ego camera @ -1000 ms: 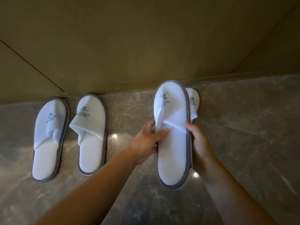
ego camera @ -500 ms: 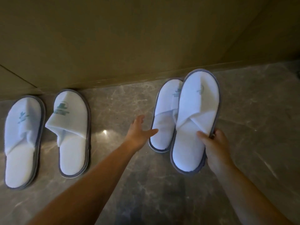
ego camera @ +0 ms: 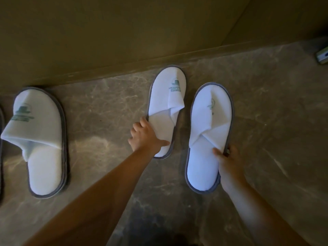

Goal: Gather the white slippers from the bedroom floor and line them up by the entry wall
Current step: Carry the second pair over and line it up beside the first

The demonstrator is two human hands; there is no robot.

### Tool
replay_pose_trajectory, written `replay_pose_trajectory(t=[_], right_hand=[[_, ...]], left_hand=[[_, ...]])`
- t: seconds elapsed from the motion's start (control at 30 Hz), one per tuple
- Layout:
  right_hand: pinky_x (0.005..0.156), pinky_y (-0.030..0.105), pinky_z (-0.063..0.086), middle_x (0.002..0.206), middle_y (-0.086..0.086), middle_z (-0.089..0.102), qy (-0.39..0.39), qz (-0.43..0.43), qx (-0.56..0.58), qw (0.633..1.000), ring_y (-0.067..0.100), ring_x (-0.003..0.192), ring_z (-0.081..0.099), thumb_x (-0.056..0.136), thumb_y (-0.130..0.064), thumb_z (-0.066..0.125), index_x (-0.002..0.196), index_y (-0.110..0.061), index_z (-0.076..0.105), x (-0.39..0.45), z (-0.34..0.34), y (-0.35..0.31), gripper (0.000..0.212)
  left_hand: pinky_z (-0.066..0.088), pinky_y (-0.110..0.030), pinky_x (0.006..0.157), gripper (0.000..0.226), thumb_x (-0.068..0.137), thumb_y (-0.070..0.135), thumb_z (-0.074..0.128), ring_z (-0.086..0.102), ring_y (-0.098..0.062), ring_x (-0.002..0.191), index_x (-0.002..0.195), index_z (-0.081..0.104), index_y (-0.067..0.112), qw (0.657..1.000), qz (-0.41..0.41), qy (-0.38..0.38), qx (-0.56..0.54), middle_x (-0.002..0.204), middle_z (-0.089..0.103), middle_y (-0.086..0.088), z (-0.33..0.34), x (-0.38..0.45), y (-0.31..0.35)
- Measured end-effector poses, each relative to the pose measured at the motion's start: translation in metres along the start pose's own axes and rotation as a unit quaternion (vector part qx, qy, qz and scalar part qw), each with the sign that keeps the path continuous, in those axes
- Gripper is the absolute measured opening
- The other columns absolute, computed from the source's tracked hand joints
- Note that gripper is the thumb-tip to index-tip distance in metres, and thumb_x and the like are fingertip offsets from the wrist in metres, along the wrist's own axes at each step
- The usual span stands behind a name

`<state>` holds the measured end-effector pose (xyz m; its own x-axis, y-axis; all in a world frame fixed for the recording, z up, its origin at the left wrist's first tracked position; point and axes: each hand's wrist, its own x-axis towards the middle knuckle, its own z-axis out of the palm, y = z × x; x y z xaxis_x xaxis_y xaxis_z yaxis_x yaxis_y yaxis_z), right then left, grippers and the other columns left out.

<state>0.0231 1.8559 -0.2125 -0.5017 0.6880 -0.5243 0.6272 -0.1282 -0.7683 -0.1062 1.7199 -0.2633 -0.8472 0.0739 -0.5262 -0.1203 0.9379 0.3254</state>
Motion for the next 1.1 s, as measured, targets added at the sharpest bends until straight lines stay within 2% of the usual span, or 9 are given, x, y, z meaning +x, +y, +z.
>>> replay_pose_trajectory(t=[0.17, 0.3, 0.4, 0.6, 0.73, 0.83, 0.97, 1.03, 1.1], right_hand=[[0.062, 0.025, 0.046, 0.103, 0.006, 0.056, 0.000, -0.016, 0.007, 1.000, 0.017, 0.083, 0.057, 0.082, -0.015, 0.059, 0.104, -0.021, 0.046, 0.004, -0.001, 0.008, 0.027], [0.059, 0.020, 0.043, 0.102, 0.003, 0.057, 0.008, -0.032, 0.004, 0.999, 0.008, 0.079, 0.054, 0.082, -0.019, 0.060, 0.107, -0.021, 0.047, 0.011, 0.012, 0.011, 0.028], [0.054, 0.013, 0.043, 0.104, 0.008, 0.057, 0.004, -0.053, -0.013, 0.999, 0.011, 0.077, 0.054, 0.081, -0.016, 0.061, 0.115, -0.007, 0.049, 0.020, 0.028, 0.004, 0.037], [0.081, 0.036, 0.044, 0.121, 0.021, 0.057, 0.027, -0.058, -0.093, 0.994, 0.036, 0.107, 0.056, 0.079, -0.014, 0.064, 0.122, -0.001, 0.046, 0.028, 0.056, -0.007, 0.048], [0.092, 0.045, 0.047, 0.120, 0.025, 0.058, 0.078, -0.182, -0.215, 0.956, 0.037, 0.109, 0.056, 0.071, -0.017, 0.073, 0.117, 0.001, 0.050, 0.010, 0.065, -0.018, 0.054], [0.095, 0.038, 0.045, 0.124, 0.016, 0.055, -0.014, -0.212, -0.169, 0.962, 0.029, 0.113, 0.052, 0.076, -0.017, 0.068, 0.125, -0.002, 0.043, -0.015, 0.091, -0.024, 0.057], [0.059, 0.008, 0.047, 0.094, -0.018, 0.054, -0.225, -0.043, -0.009, 0.973, 0.000, 0.082, 0.056, 0.078, -0.023, 0.064, 0.126, -0.020, 0.037, -0.051, 0.138, -0.032, 0.055], [0.052, 0.010, 0.049, 0.092, -0.020, 0.054, -0.242, -0.031, 0.021, 0.969, -0.001, 0.080, 0.058, 0.078, -0.017, 0.065, 0.123, -0.022, 0.038, -0.055, 0.153, -0.029, 0.053], [0.051, 0.012, 0.048, 0.091, -0.019, 0.053, -0.224, -0.039, 0.024, 0.974, 0.000, 0.079, 0.057, 0.077, -0.013, 0.065, 0.120, -0.023, 0.039, -0.055, 0.161, -0.030, 0.051]], left_hand=[[0.039, -0.045, 0.097, 0.088, 0.054, 0.041, 0.080, 0.042, -0.034, 0.118, 0.121, 0.034, 0.007, 0.998, 0.004, 0.005, -0.055, 0.126, 0.043, -0.016, -0.006, 0.005, -0.005], [0.042, -0.028, 0.060, 0.046, 0.070, 0.025, 0.070, 0.052, -0.026, 0.091, 0.099, 0.037, 0.013, 0.972, 0.014, -0.022, -0.235, 0.096, 0.048, -0.005, -0.021, 0.002, -0.021], [0.040, -0.032, 0.064, 0.042, 0.073, 0.022, 0.068, 0.049, -0.021, 0.083, 0.103, 0.040, 0.010, 0.959, -0.001, 0.001, -0.282, 0.093, 0.049, -0.003, -0.042, -0.002, -0.046], [0.043, -0.027, 0.061, 0.045, 0.073, 0.021, 0.069, 0.053, -0.018, 0.085, 0.107, 0.041, 0.012, 0.939, -0.014, 0.040, -0.342, 0.095, 0.053, 0.000, -0.081, -0.026, -0.099], [0.043, -0.023, 0.056, 0.037, 0.072, 0.020, 0.069, 0.053, -0.010, 0.076, 0.094, 0.039, 0.016, 0.928, -0.018, 0.031, -0.370, 0.082, 0.051, 0.008, -0.082, -0.038, -0.118], [0.045, -0.023, 0.059, 0.034, 0.072, 0.020, 0.069, 0.054, -0.009, 0.079, 0.089, 0.040, 0.023, 0.912, -0.016, 0.016, -0.409, 0.084, 0.053, 0.008, -0.076, -0.046, -0.123], [0.047, -0.020, 0.060, 0.033, 0.072, 0.023, 0.069, 0.057, -0.011, 0.086, 0.086, 0.040, 0.033, 0.899, 0.006, -0.032, -0.436, 0.091, 0.055, 0.008, -0.073, -0.058, -0.128], [0.047, -0.018, 0.060, 0.034, 0.073, 0.027, 0.067, 0.056, -0.007, 0.088, 0.091, 0.039, 0.032, 0.909, 0.023, -0.055, -0.413, 0.096, 0.055, 0.008, -0.075, -0.061, -0.133], [0.049, -0.023, 0.073, 0.042, 0.073, 0.027, 0.068, 0.056, -0.014, 0.098, 0.105, 0.041, 0.024, 0.926, 0.031, -0.059, -0.372, 0.107, 0.054, 0.002, -0.082, -0.060, -0.141]])
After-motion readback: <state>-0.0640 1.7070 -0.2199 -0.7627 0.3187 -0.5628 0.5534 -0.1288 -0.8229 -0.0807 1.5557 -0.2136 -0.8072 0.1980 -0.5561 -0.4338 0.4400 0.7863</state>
